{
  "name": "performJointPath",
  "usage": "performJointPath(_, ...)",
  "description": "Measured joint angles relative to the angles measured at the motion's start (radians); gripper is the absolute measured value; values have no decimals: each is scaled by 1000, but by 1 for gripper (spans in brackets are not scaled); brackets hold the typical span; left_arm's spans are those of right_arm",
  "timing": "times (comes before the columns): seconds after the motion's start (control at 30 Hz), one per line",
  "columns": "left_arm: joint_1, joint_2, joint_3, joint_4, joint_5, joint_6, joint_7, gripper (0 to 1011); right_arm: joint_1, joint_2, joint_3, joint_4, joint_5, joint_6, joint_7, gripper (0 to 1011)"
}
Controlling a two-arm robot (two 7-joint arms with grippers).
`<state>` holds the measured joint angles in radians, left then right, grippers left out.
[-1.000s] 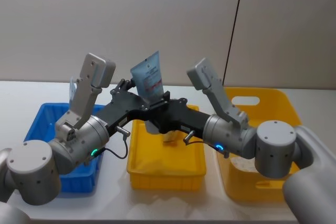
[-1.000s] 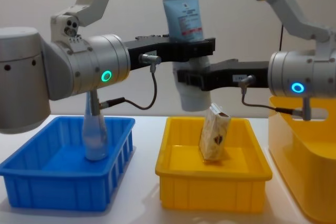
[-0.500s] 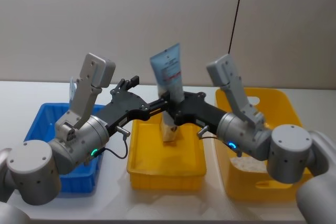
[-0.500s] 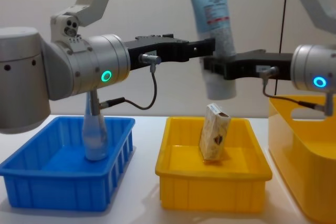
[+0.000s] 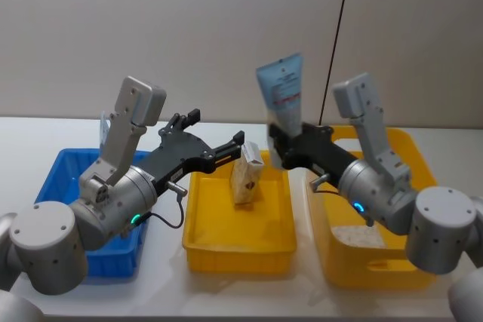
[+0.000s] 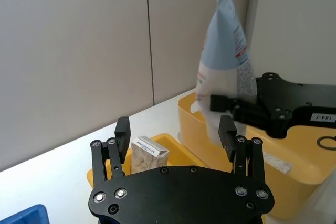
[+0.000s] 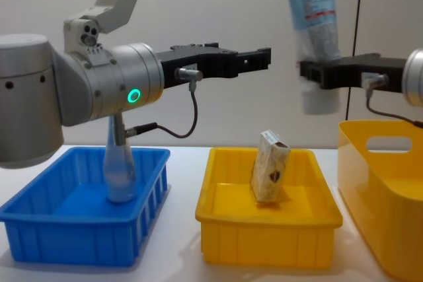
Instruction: Bimanual collaborative sorting of washing and personal care products
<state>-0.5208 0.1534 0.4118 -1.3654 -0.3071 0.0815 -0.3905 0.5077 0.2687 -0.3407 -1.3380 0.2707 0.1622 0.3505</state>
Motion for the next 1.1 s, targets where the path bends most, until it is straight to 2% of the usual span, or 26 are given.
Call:
performJointPath(0.33, 0, 0, 0, 0, 0, 0, 0, 1001, -61, -1, 54, -80, -25, 60, -133, 175)
performJointPath(0.73, 0, 0, 0, 0, 0, 0, 0, 1002, -114, -8, 103, -127, -68, 153, -271, 173)
performJointPath(1.1, 0, 0, 0, 0, 0, 0, 0, 1001, -138, -9, 127, -127, -99, 203, -338, 173)
